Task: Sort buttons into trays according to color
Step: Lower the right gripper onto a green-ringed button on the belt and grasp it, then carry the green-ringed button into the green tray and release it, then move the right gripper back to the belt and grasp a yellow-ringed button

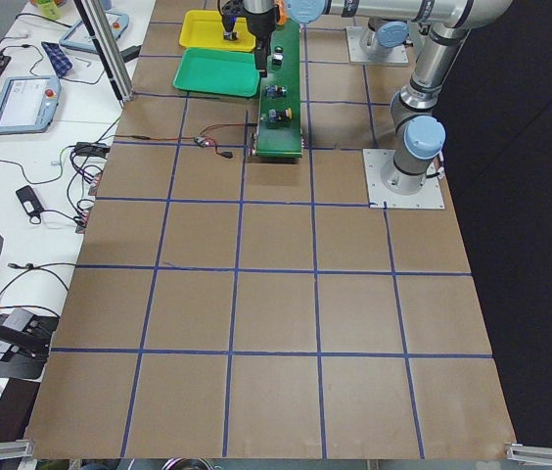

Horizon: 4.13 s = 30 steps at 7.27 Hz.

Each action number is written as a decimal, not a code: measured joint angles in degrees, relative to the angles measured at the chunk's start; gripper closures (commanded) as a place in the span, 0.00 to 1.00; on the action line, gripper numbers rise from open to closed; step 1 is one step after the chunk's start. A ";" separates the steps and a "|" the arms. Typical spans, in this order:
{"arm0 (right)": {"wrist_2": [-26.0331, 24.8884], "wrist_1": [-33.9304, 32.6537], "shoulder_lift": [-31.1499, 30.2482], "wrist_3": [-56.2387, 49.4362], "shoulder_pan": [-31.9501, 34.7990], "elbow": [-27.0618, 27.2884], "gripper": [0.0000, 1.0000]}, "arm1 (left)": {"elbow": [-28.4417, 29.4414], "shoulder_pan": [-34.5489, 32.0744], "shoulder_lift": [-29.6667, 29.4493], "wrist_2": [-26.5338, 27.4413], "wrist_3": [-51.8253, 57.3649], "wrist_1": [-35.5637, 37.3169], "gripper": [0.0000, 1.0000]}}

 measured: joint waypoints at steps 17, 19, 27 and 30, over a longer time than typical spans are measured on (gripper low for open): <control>5.03 -14.25 10.24 -10.33 1.30 -6.75 0.00 | 4.93 3.71 -0.15 3.84 -0.70 1.16 0.00; 5.37 -14.38 12.58 -11.89 1.44 -8.60 0.00 | 5.62 4.76 -2.57 3.60 -0.64 -0.28 0.00; 4.22 -10.40 7.69 1.73 -0.10 -7.05 0.00 | 0.76 2.11 -2.47 3.53 -1.75 1.37 0.00; 4.13 -9.27 4.22 18.81 -1.98 -3.44 0.00 | -0.18 2.77 -1.41 2.60 -1.30 3.23 0.00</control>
